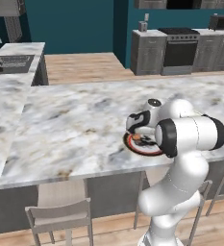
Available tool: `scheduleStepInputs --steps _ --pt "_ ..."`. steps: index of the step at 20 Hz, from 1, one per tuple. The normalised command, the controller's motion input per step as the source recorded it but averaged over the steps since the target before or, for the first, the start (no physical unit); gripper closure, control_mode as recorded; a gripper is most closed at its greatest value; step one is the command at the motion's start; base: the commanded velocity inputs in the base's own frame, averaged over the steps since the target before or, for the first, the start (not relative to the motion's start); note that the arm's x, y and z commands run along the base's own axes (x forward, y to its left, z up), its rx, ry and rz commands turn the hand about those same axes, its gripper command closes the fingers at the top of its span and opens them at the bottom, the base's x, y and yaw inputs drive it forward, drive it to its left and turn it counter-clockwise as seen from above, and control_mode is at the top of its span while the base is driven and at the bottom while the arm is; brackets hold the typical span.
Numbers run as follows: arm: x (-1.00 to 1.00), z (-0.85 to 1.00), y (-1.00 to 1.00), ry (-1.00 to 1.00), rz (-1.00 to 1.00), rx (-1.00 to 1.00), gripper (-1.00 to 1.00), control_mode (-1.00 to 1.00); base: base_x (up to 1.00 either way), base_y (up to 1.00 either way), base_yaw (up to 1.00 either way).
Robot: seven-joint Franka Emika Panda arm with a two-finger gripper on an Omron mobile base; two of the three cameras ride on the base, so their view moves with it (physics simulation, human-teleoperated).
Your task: Take the fruits from the plate on the dining counter and place two fruits in each bowl.
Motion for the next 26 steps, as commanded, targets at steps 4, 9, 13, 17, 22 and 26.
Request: scheduleStepInputs --steps 4,9,13,17,22,26 --pt "0.29 -0.19 0.02 0.01 0.00 0.00 -1.00 -1.00 0.00 0.00 0.00" --pt "0.06 -0.14 0.00 0.09 0.00 0.00 -1.00 -1.00 0.00 0.00 0.00" --pt "0.04 -0.18 0.00 0.08 0.00 0.00 -1.00 -1.00 0.00 0.00 0.00" --pt "0.16 -0.20 0.00 0.01 0.00 0.00 -1.00 -1.00 0.00 0.00 0.00" --pt "0.21 -0.25 0.07 0.00 0.00 0.00 -1.00 -1.00 0.00 0.00 0.00" --pt "0.04 -0.21 0.05 0.01 0.00 0.00 1.00 -1.00 0.00 0.00 0.00"
